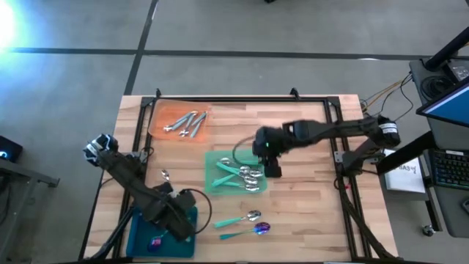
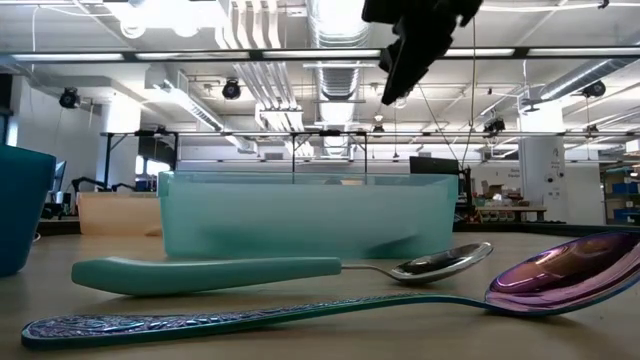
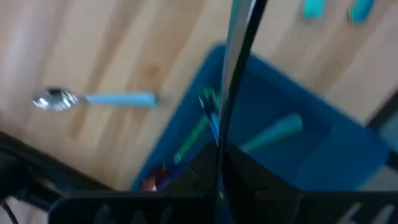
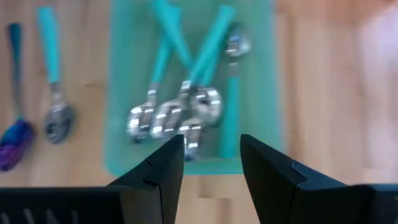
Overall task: Sort silverware by color (type)
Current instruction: Put the iridescent spoon into the blue bin
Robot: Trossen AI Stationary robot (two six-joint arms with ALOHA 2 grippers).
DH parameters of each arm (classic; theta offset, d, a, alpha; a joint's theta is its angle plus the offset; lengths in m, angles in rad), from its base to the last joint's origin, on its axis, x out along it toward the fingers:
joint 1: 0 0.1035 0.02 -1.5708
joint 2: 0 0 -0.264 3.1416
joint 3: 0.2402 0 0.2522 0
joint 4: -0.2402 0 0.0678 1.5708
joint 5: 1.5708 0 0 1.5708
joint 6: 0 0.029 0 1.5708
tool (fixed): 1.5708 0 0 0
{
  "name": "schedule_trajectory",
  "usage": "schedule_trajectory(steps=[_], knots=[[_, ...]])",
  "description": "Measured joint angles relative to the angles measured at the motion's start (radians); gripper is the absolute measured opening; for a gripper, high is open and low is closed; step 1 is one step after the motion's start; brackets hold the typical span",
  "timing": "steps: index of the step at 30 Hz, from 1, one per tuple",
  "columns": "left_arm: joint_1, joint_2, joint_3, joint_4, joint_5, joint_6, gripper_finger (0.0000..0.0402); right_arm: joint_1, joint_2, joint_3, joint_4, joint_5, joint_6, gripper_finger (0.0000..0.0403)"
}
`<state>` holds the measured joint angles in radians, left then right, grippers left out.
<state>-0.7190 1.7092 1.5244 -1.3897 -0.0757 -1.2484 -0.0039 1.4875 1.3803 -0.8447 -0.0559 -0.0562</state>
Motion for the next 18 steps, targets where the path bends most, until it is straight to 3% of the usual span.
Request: schedule_trajectory(steps=[5, 18], knots=[[-0.036, 0.0, -0.001, -0.002, 0.118, -0.001, 0.0, 0.129, -0.001, -0.064, 0.082, 0.002, 0.078, 0.0148], [-0.115, 0.002, -0.051, 0.0, 0.121, -0.037, 0.0, 0.372, 0.0, -0.253, 0.498, 0.005, 0.25, 0.0148]])
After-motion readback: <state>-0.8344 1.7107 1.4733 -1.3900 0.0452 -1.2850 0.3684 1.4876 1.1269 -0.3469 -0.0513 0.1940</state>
